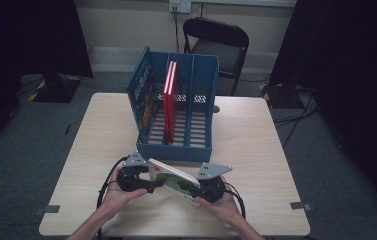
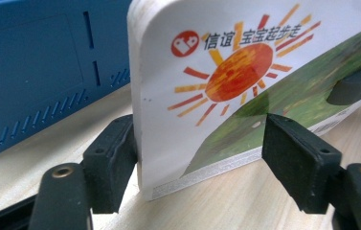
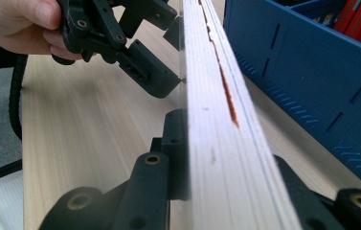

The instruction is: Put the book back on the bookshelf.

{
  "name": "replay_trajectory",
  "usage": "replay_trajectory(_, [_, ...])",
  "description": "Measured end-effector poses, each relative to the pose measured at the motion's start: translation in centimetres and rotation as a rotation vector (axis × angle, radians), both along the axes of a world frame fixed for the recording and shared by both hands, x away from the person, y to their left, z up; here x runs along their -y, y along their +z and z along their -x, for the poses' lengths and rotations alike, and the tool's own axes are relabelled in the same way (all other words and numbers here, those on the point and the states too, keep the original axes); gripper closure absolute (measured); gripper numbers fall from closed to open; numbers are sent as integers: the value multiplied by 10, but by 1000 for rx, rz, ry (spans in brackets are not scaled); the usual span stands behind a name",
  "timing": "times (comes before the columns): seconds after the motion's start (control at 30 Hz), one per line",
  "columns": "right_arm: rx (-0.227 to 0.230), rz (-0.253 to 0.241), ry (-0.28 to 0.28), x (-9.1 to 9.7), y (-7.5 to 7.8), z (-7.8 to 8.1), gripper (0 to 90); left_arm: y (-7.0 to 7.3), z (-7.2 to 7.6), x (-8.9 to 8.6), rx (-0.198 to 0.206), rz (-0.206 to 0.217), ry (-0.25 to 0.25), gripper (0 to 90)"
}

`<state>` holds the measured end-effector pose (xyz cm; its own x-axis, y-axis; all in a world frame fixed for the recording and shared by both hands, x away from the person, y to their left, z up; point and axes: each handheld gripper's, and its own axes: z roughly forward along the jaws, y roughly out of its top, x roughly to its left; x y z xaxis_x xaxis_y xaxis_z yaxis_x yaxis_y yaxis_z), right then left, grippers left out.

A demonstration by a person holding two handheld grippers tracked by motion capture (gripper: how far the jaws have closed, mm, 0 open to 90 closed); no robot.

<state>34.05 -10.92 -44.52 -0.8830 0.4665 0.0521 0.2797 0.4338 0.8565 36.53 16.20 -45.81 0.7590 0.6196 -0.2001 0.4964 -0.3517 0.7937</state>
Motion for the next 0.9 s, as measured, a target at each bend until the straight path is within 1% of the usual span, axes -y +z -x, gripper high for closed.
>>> replay_trajectory(0.1, [2,7,1,-1,1,1,764,0,0,-2,-5,12,-2,279])
replay_trajectory(0.17, [-2,8,-1,0,2,1,764,0,1,-3,-8,13,0,277])
replay_trajectory(0.23, [-9,3,-7,2,2,0,765,0,3,-5,-8,5,-2,261])
replay_trajectory(0.27, [-12,4,-10,3,2,0,764,0,3,-6,-3,-5,-3,261])
replay_trajectory(0.3, [-14,3,-12,4,3,0,765,1,3,-7,-6,-13,-7,254])
replay_trajectory(0.4, [-16,0,-29,7,4,1,765,0,3,-13,-13,4,10,235])
replay_trajectory(0.43, [-16,0,-29,7,4,1,765,1,2,-16,-22,10,16,235])
replay_trajectory(0.5, [-10,-7,-38,10,6,2,765,0,1,-20,-30,11,35,201])
replay_trajectory(0.53, [-12,-8,-39,11,7,2,766,1,1,-23,-35,6,58,203])
replay_trajectory(0.57, [-12,-8,-39,11,7,2,766,1,1,-23,-35,6,58,202])
replay_trajectory(0.63, [-7,-13,-44,14,9,3,766,0,0,-25,-41,7,74,202])
replay_trajectory(0.67, [-4,-12,-46,16,11,4,765,0,-1,-26,-47,-1,85,203])
replay_trajectory(0.73, [-14,-28,-50,19,12,4,766,0,-1,-27,-50,1,88,204])
replay_trajectory(0.9, [-11,-41,-52,23,16,5,766,-1,-2,-27,-53,-2,93,206])
